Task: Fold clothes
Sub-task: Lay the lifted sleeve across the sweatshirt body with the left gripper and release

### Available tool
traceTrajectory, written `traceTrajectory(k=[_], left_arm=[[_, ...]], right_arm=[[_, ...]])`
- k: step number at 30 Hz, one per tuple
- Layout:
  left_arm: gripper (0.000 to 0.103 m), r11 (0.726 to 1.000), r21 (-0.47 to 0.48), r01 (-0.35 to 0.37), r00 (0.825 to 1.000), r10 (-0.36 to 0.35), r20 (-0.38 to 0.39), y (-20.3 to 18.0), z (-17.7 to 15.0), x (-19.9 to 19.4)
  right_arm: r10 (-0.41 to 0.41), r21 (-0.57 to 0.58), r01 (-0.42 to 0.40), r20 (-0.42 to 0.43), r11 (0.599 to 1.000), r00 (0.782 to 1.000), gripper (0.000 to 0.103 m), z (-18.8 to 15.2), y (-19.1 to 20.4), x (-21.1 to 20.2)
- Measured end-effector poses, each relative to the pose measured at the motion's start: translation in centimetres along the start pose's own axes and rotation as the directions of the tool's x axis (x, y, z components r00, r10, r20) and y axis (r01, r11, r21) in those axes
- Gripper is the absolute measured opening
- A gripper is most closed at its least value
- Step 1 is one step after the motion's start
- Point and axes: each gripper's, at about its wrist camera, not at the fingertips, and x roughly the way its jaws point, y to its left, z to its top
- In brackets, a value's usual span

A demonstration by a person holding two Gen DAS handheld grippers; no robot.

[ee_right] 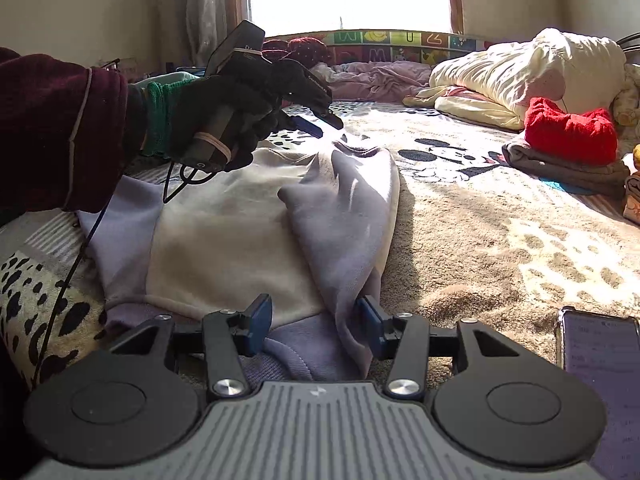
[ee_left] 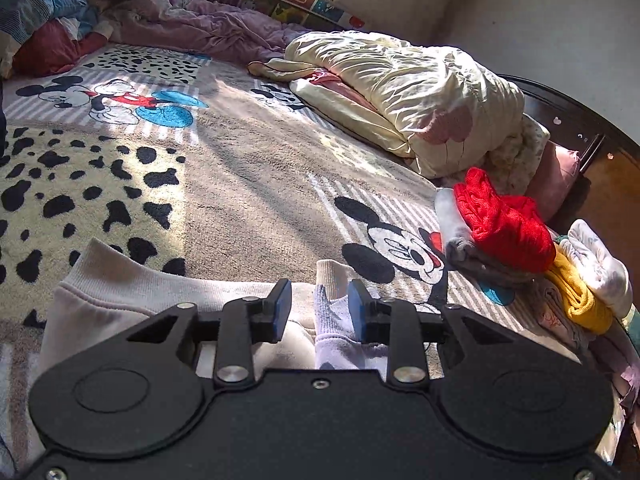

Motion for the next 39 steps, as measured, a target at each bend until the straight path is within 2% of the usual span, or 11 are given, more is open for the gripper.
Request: traceTrajectory(k=[5, 9, 11, 15, 19, 21, 23, 31, 34, 37, 39], left_arm=[[0.028, 0.989, 0.147, 0.013, 0.994, 0.003, -0.107, -2.7, -3.2, -0.1], [0.028, 0.977, 0.210, -0.029, 0.976, 0.073, -0.204, -3.2, -5.2, 3.1], [0.028, 0.975, 0.218, -0.046, 0.980, 0.086, -0.181, -3.7, -5.1, 2.8], [0.028, 0.974, 0.225, -0.038, 0.993, 0.063, -0.104, -4.6, -3.8, 1.3], [0.028, 0.970, 0.228, -0.079, 0.986, 0.110, -0.128, -4.7, -2.4, 4.5], [0.028, 0.974, 0.207, -0.091, 0.972, 0.132, -0.197, -4.2, -2.2, 7.2], [0.030, 0.961, 0.259, -0.095, 0.967, 0.151, -0.206, -4.6, -2.2, 8.1], [0.030, 0.967, 0.253, -0.038, 0.990, 0.070, -0.119, -8.3, -3.2, 2.3], [0.039, 0.950, 0.309, -0.045, 0.958, 0.129, -0.257, -9.1, -5.9, 4.8], [0.043, 0.950, 0.296, -0.096, 0.952, 0.174, -0.251, -10.1, -5.9, 3.8], [0.056, 0.957, 0.263, -0.119, 0.953, 0.184, -0.239, -11.1, -5.6, 1.9]], right_arm=[[-0.034, -0.021, 0.037, 0.132, 0.999, 0.991, 0.033, 0.9, 0.3, -0.6], [-0.021, -0.021, 0.023, 0.101, 1.000, 0.995, 0.031, 1.4, 0.9, 1.5], [-0.018, -0.018, 0.017, -0.033, 1.000, 0.999, 0.030, 1.0, 0.8, 3.9], [-0.016, -0.004, 0.016, -0.037, 1.000, 0.999, 0.029, 1.1, 0.9, 3.9], [0.008, -0.020, -0.009, -0.042, 1.000, 0.999, 0.031, 0.7, 1.7, 3.6], [0.020, -0.031, -0.021, -0.053, 0.999, 0.998, 0.031, 0.6, 2.0, 3.5], [0.028, -0.027, -0.030, -0.060, 0.999, 0.998, 0.031, 0.6, 2.0, 3.5], [0.042, -0.008, -0.043, -0.034, 0.999, 0.999, 0.030, 0.8, 1.7, 2.4], [0.044, 0.017, -0.044, -0.010, 0.999, 0.999, 0.030, 0.8, 1.4, 1.8], [0.076, 0.109, -0.074, -0.016, 0.991, 0.997, 0.030, 0.5, 0.2, 1.9], [0.080, 0.141, -0.078, -0.003, 0.987, 0.997, 0.030, 0.2, -0.2, 1.5]])
